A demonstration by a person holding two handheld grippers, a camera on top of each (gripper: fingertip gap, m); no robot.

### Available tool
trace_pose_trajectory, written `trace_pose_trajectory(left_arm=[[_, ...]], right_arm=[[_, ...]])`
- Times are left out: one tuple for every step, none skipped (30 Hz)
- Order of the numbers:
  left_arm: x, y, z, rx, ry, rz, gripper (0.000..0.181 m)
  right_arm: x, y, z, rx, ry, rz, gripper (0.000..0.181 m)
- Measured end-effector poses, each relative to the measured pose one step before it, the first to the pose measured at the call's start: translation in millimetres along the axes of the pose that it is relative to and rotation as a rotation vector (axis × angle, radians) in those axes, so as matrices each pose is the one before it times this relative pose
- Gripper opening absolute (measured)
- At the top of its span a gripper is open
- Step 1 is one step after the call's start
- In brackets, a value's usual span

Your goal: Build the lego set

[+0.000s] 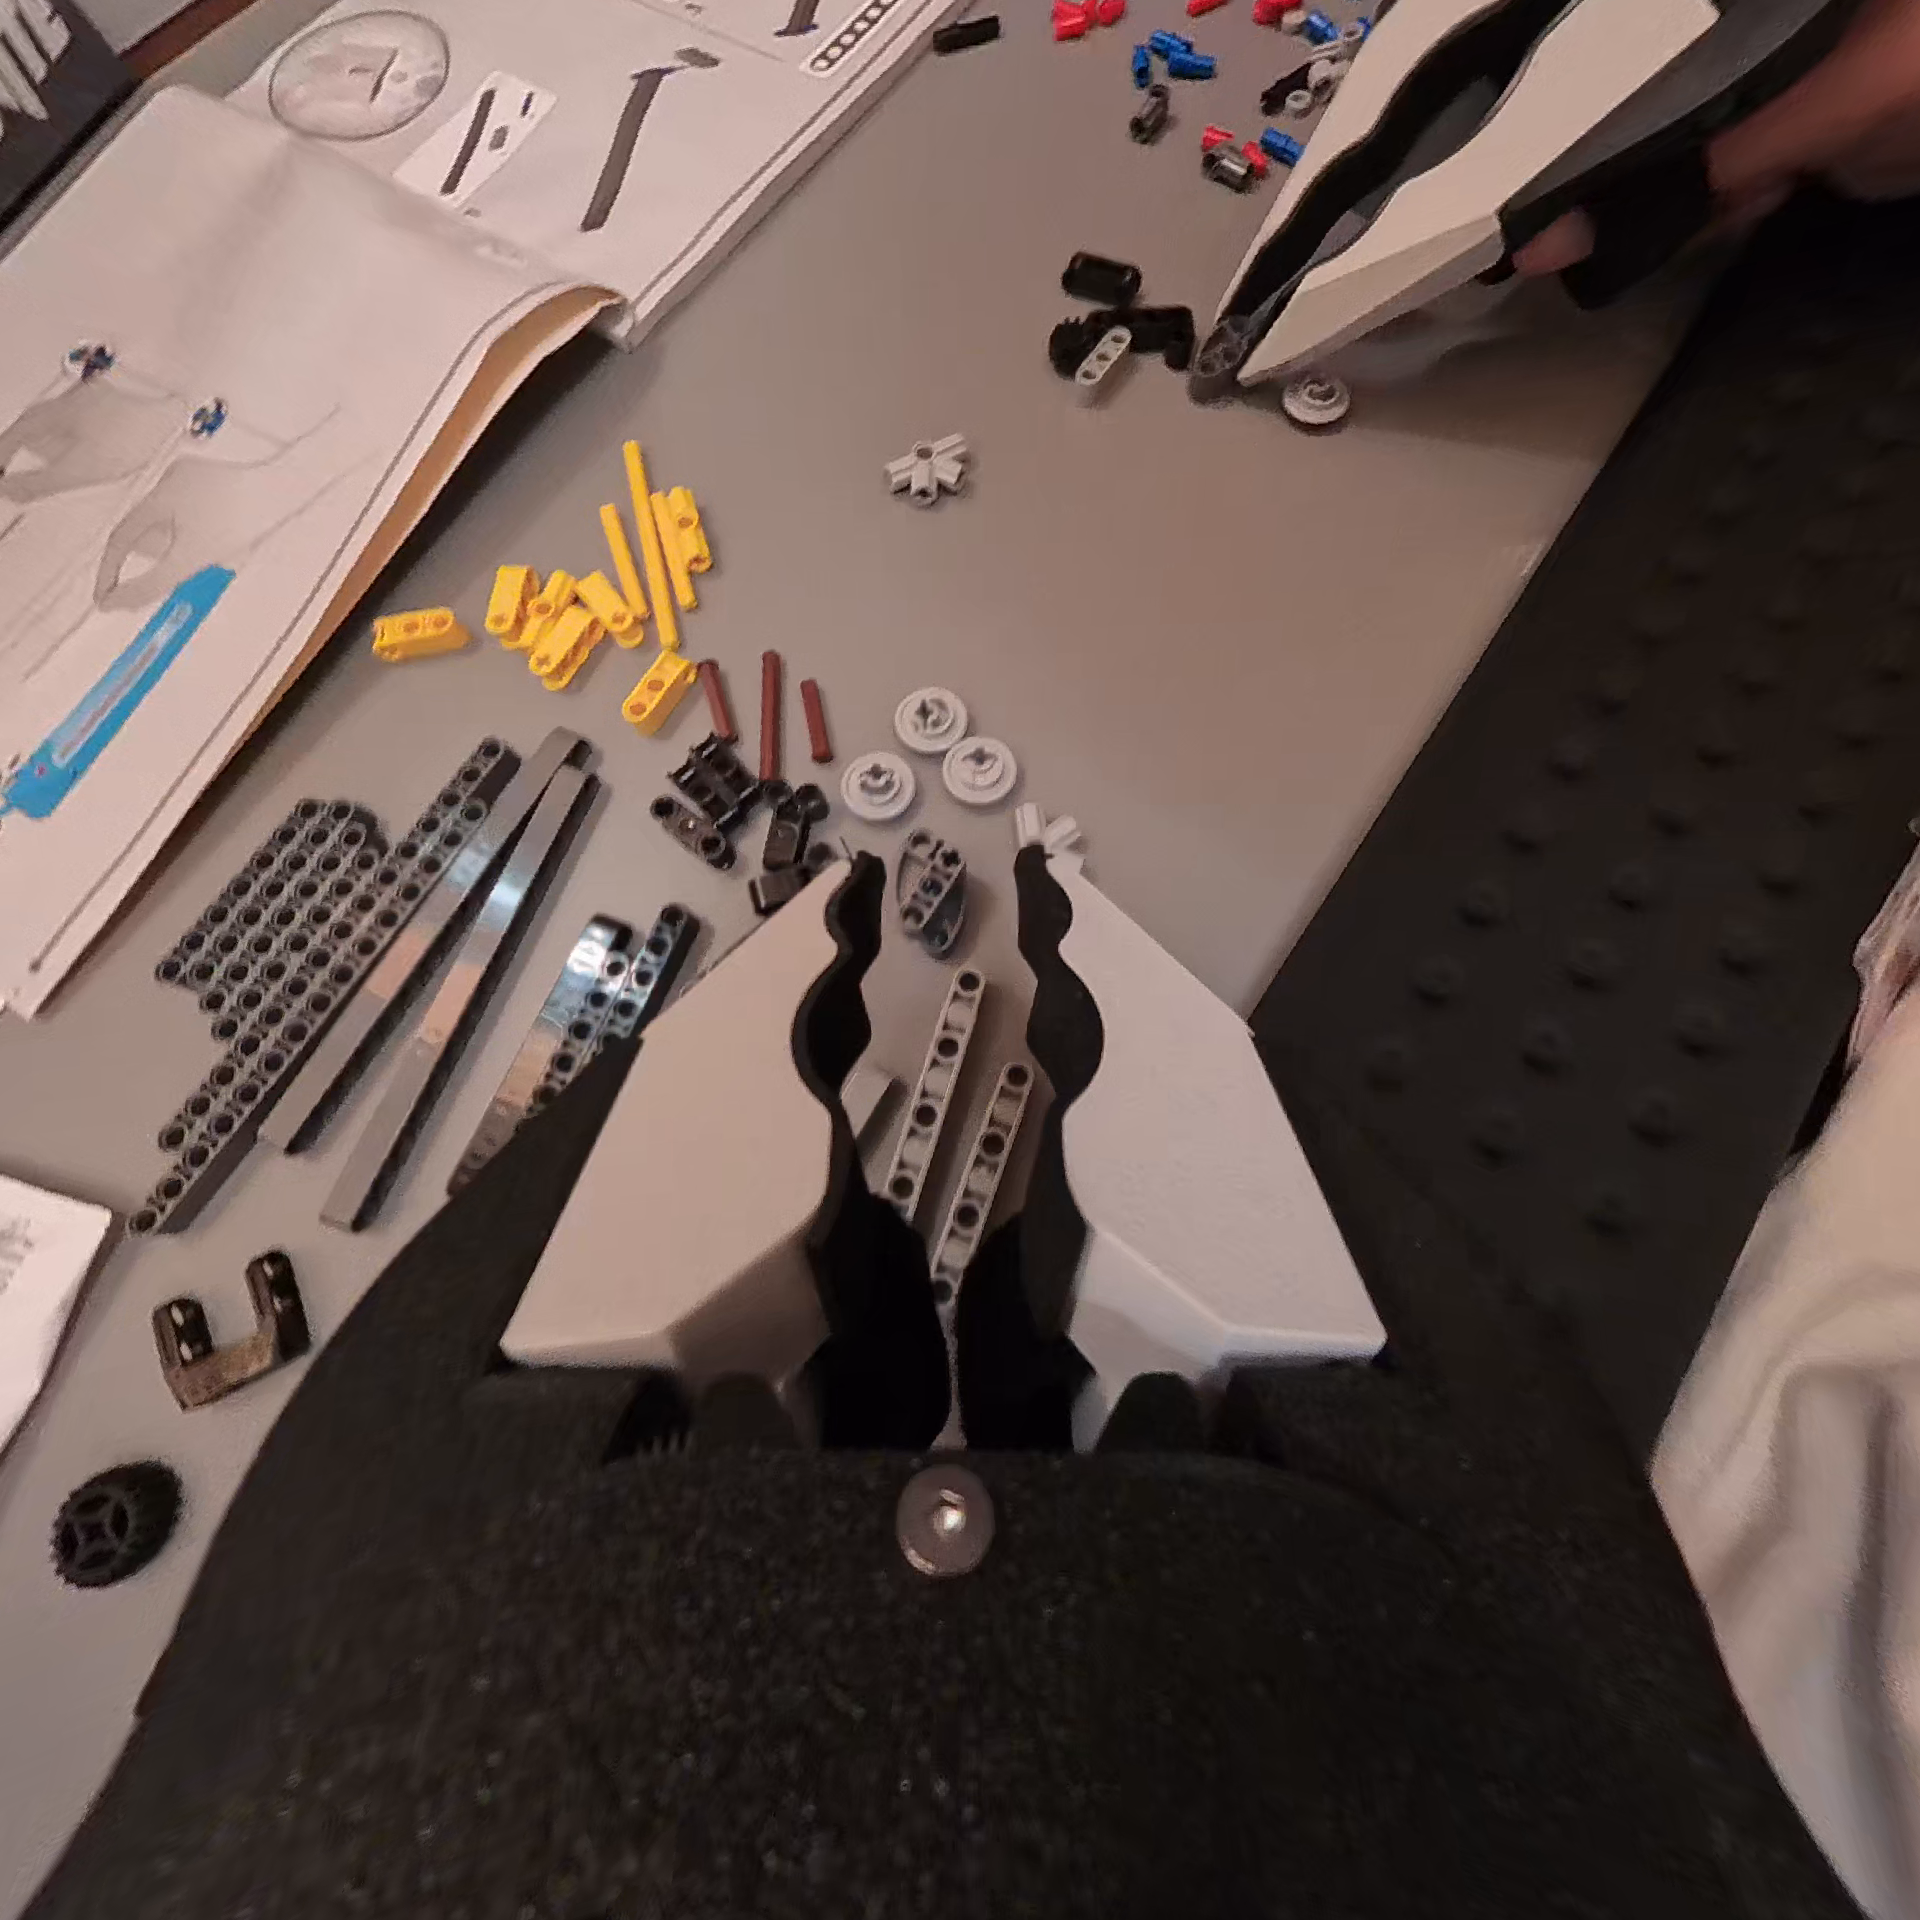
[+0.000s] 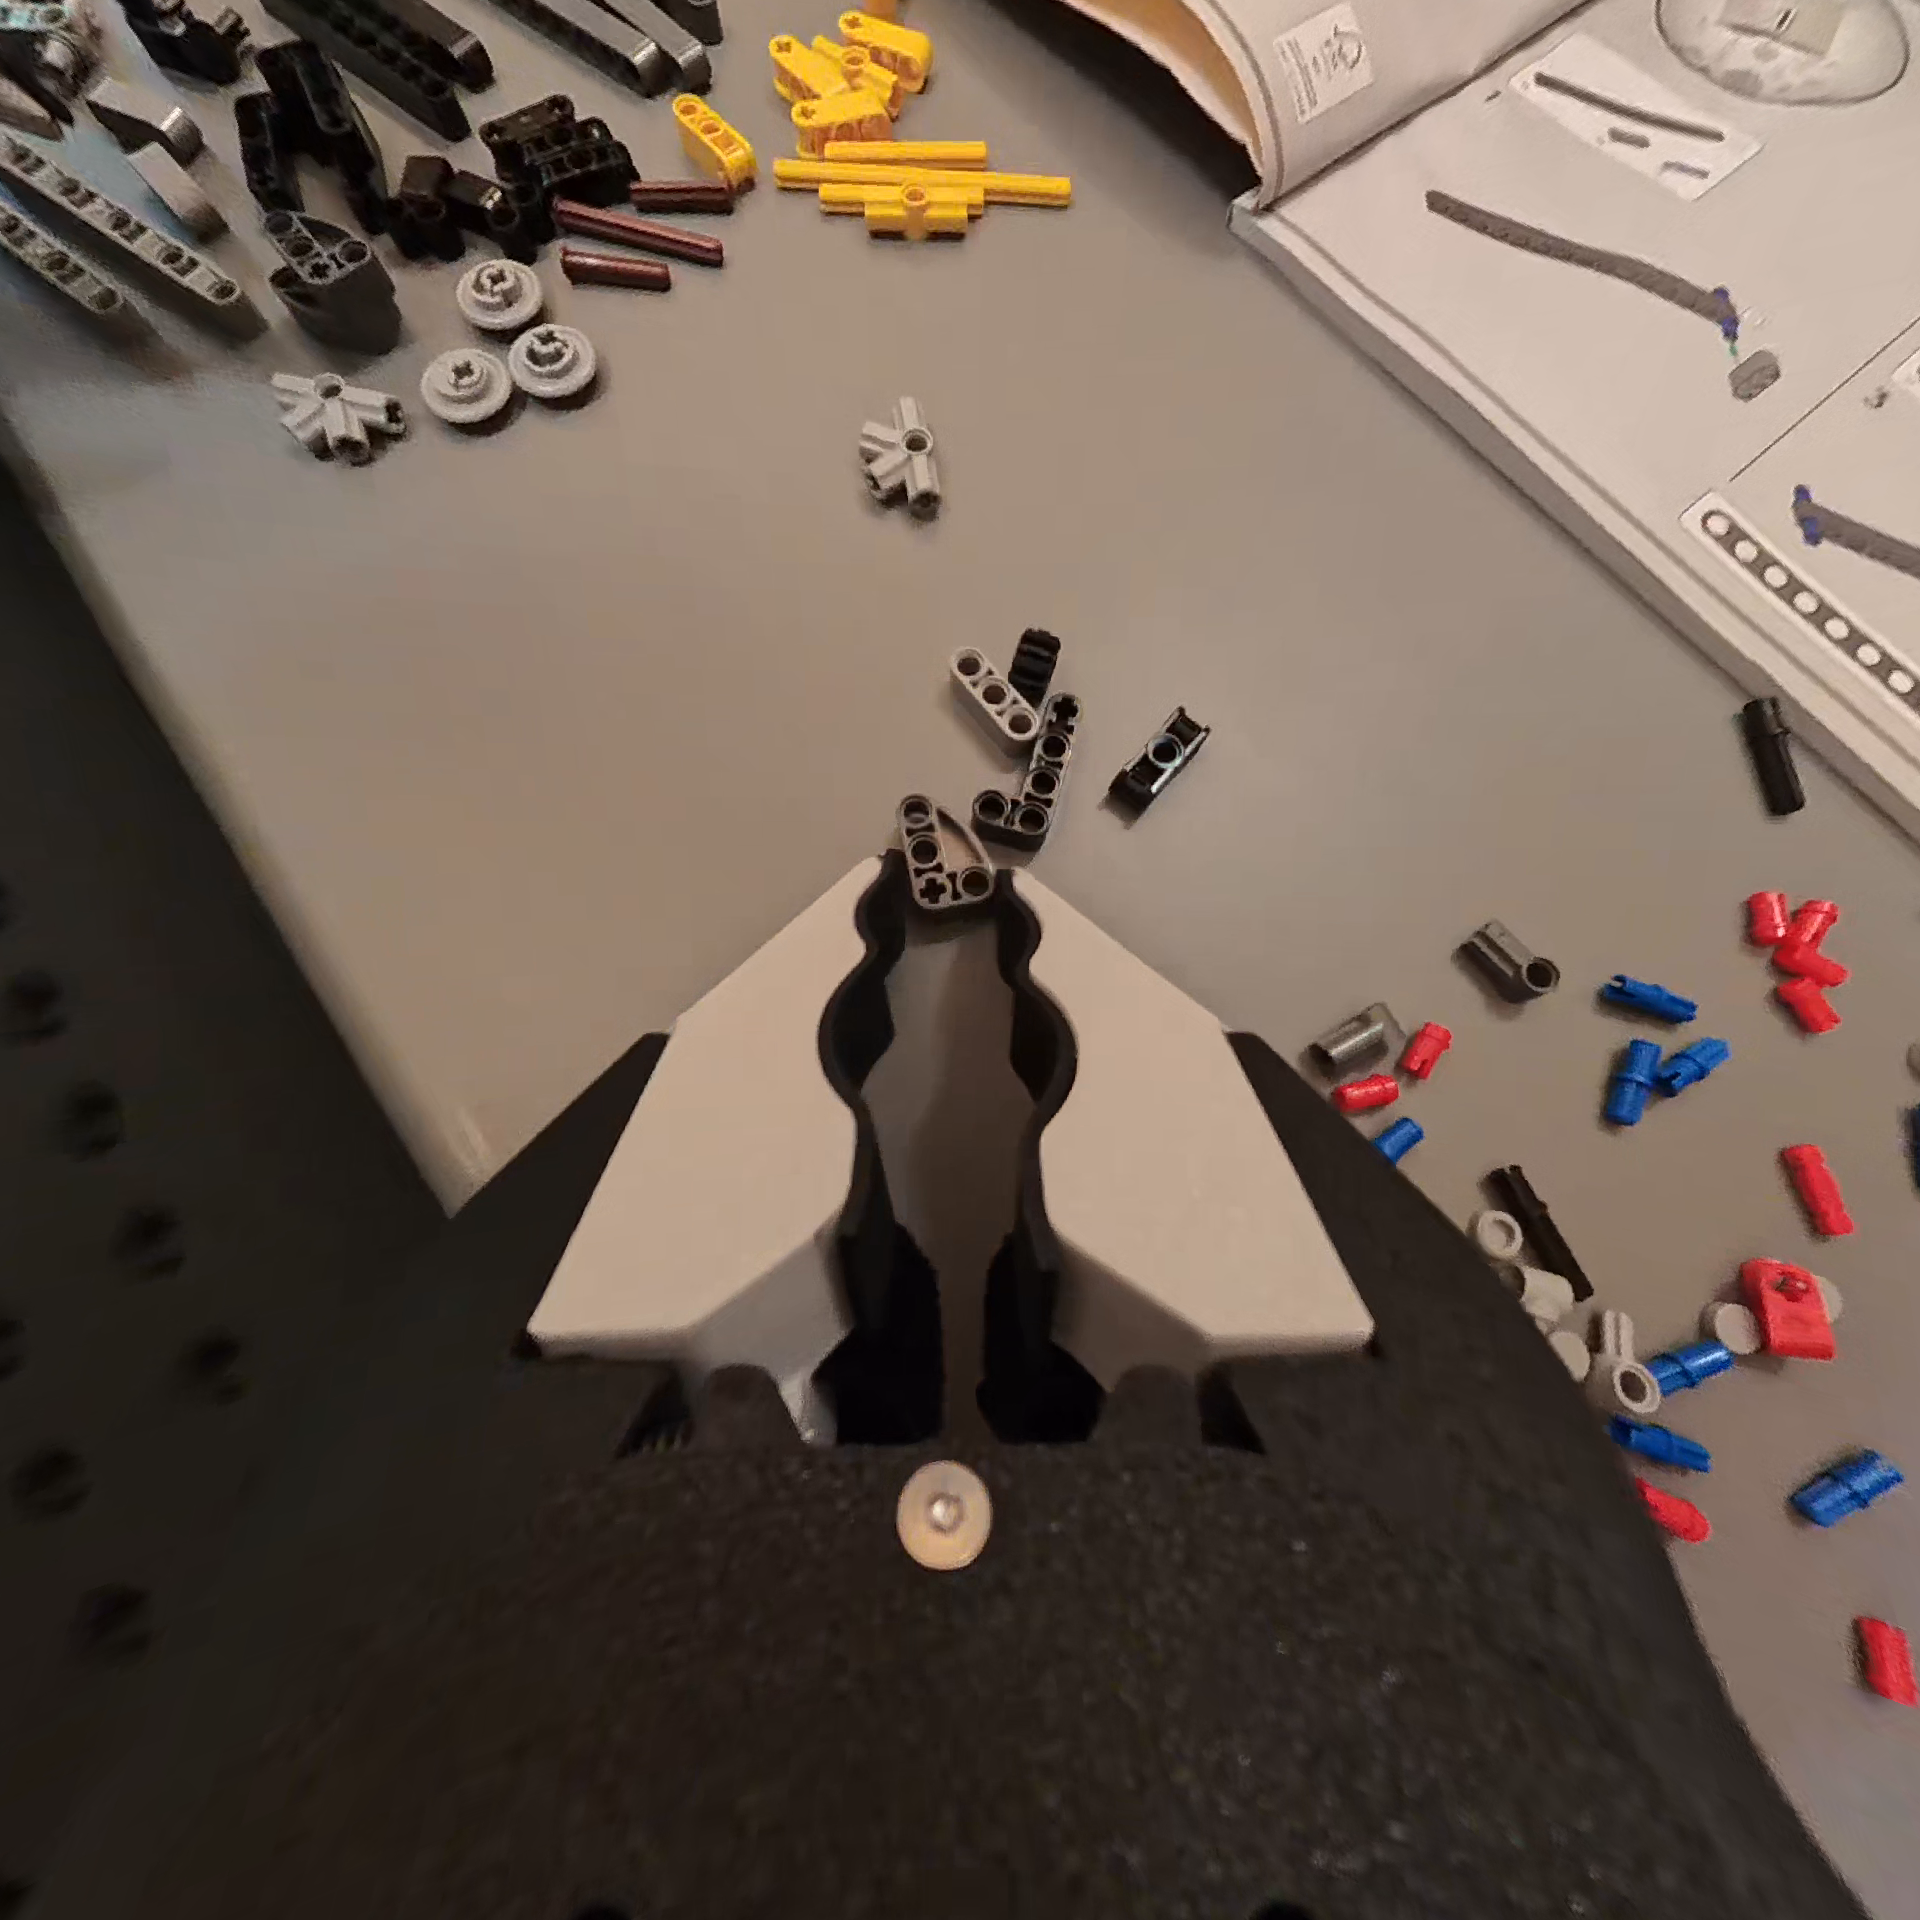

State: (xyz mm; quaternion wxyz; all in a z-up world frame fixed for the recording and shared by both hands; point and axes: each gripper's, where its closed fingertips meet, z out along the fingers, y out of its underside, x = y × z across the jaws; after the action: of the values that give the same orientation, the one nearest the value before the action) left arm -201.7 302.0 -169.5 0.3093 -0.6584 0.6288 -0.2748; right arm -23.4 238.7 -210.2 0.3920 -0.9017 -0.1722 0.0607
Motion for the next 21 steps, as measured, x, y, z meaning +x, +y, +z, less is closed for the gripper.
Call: trace_pose_trajectory(left_arm=[[-2.06, 4.50, -1.21, -0.0041, -0.0061, -0.0117, 0.025], [-2.35, 4.19, -0.64, -0.0051, -0.0108, -0.0069, 0.025], [-1.53, 3.07, -0.63, 0.0021, -0.0104, 0.0013, 0.025], [-0.53, 2.48, -0.80, 0.0058, -0.0076, 0.0049, 0.025], [0.52, 2.58, -0.68, 0.0027, -0.0018, 0.0036, 0.025], [0.98, 3.15, -0.19, -0.0046, 0.0031, -0.0014, 0.025], [0.57, 2.60, -0.05, -0.0038, 0.0018, -0.0050, 0.025], [0.89, 0.99, -0.09, 0.0053, 0.0043, -0.0043, 0.025], [1.72, 0.35, -0.17, 0.0092, 0.0115, -0.0049, 0.025], [1.56, 0.65, -0.49, 0.0054, 0.0117, -0.0051, 0.025], [0.44, 0.92, -1.03, 0.0027, 0.0052, -0.0022, 0.025], [-0.51, 0.64, -1.72, 0.0052, -0.0001, 0.0000, 0.025], [-0.78, -0.16, -1.91, 0.0103, -0.0001, -0.0009, 0.025], [-0.29, -0.88, -1.83, 0.0129, 0.0048, -0.0050, 0.025], [0.11, -0.84, -1.19, 0.0102, 0.0101, -0.0092, 0.025], [0.44, -0.42, -0.56, 0.0047, 0.0126, -0.0093, 0.025], [0.57, 0.25, 0.07, 0.0001, 0.0103, -0.0063, 0.025], [0.18, 0.60, 0.63, -0.0044, 0.0059, -0.0035, 0.025], [0.13, 0.99, 0.98, -0.0074, 0.0024, -0.0008, 0.025], [0.22, 1.04, 1.00, -0.0081, 0.0013, 0.0013, 0.025], [0.26, 0.87, 0.74, -0.0068, 0.0016, 0.0012, 0.025]], right_arm=[[-0.87, -5.14, -0.48, 0.0207, 0.0015, -0.0011, 0.016], [-4.53, -9.07, -0.47, 0.0350, -0.0172, 0.0069, 0.016], [-9.38, -12.45, 1.13, 0.0427, -0.0381, 0.0086, 0.016], [-11.22, -14.22, 3.98, 0.0422, -0.0343, 0.0033, 0.016], [-13.81, -13.68, 7.66, 0.0320, -0.0358, -0.0086, 0.016], [-16.66, -11.64, 10.79, 0.0184, -0.0451, -0.0227, 0.016], [-15.83, -8.88, 12.59, 0.0034, -0.0434, -0.0294, 0.016], [-12.39, -6.47, 13.01, -0.0102, -0.0331, -0.0291, 0.016], [-8.98, -4.99, 12.28, -0.0151, -0.0252, -0.0267, 0.016], [-5.18, -3.75, 10.54, -0.0161, -0.0139, -0.0235, 0.016], [-2.43, -3.05, 8.93, -0.0137, -0.0061, -0.0168, 0.016], [-2.76, -1.71, 7.71, -0.0178, -0.0144, -0.0114, 0.016], [-2.44, -1.87, 6.55, -0.0134, -0.0144, -0.0078, 0.016], [-1.20, -2.05, 5.37, -0.0084, -0.0053, -0.0120, 0.016], [0.91, -1.55, 3.75, -0.0072, 0.0093, -0.0178, 0.016], [0.59, -0.97, 2.71, -0.0072, 0.0058, -0.0160, 0.016], [-0.22, 0.73, 2.60, -0.0145, -0.0030, -0.0097, 0.016], [0.81, 2.91, 2.50, -0.0235, -0.0007, -0.0028, 0.016], [0.69, 3.29, 1.90, -0.0200, -0.0015, 0.0000, 0.016], [-0.57, 1.31, 0.65, -0.0035, -0.0046, 0.0026, 0.016], [-0.22, 0.41, -0.16, 0.0032, 0.0003, 0.0021, 0.016]])
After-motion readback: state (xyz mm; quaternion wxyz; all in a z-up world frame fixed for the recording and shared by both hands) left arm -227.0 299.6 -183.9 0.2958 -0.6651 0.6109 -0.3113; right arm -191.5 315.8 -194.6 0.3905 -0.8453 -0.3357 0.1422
